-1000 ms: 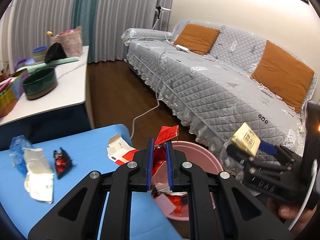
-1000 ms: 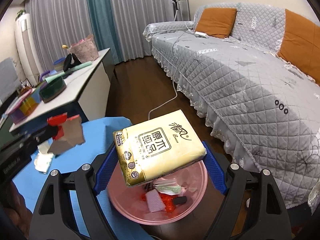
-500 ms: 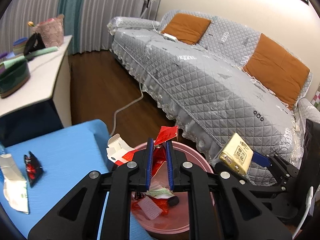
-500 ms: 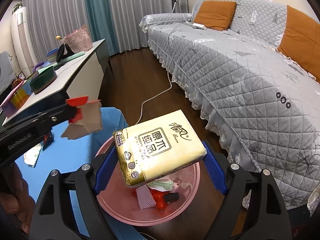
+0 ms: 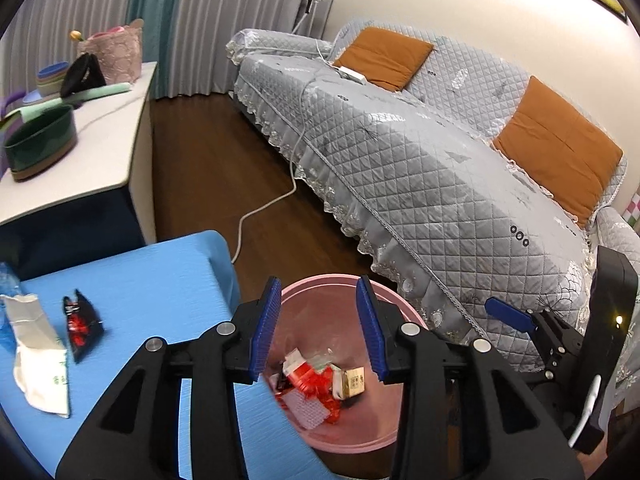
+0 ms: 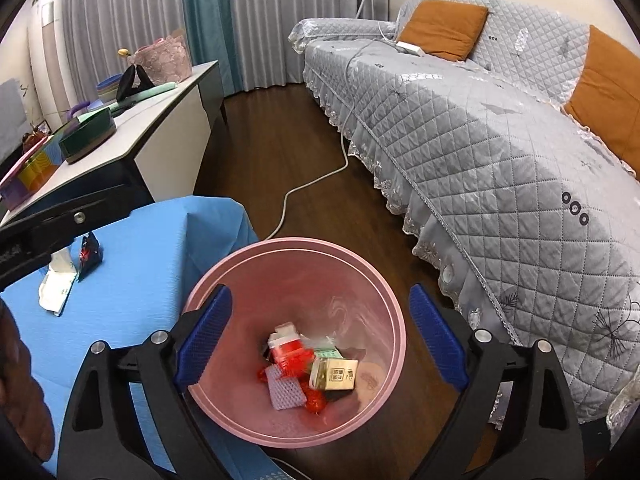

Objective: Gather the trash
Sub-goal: 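Move both open tools back over the table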

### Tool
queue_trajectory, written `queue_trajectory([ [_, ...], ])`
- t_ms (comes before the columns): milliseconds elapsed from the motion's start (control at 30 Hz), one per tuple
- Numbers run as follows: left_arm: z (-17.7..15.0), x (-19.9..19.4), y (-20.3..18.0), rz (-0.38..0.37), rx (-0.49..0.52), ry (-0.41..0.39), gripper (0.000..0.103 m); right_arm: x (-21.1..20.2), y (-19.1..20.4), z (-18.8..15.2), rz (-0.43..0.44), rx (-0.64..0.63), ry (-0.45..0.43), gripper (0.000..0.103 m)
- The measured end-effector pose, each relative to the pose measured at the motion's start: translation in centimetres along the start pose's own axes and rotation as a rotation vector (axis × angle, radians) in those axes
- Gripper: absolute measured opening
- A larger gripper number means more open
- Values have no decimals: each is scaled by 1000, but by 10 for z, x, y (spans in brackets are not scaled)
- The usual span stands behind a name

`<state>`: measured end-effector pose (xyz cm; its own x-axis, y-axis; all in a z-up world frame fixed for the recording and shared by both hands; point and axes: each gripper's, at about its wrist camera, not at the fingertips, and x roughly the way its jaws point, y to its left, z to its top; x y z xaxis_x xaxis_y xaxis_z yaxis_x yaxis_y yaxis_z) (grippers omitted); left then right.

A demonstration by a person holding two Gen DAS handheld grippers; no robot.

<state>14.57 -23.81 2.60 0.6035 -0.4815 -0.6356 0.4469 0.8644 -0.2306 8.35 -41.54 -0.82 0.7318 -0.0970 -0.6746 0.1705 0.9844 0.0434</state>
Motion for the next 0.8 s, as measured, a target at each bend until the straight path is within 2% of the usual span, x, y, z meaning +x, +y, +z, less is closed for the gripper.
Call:
queue_trajectory([
  [533, -12, -89, 48, 107, -9, -79, 38, -31, 44, 2, 49, -40, -95, 86],
  [800, -21, -131, 81, 156, -35, -123, 38, -44, 70, -1, 86, -70, -130, 75],
])
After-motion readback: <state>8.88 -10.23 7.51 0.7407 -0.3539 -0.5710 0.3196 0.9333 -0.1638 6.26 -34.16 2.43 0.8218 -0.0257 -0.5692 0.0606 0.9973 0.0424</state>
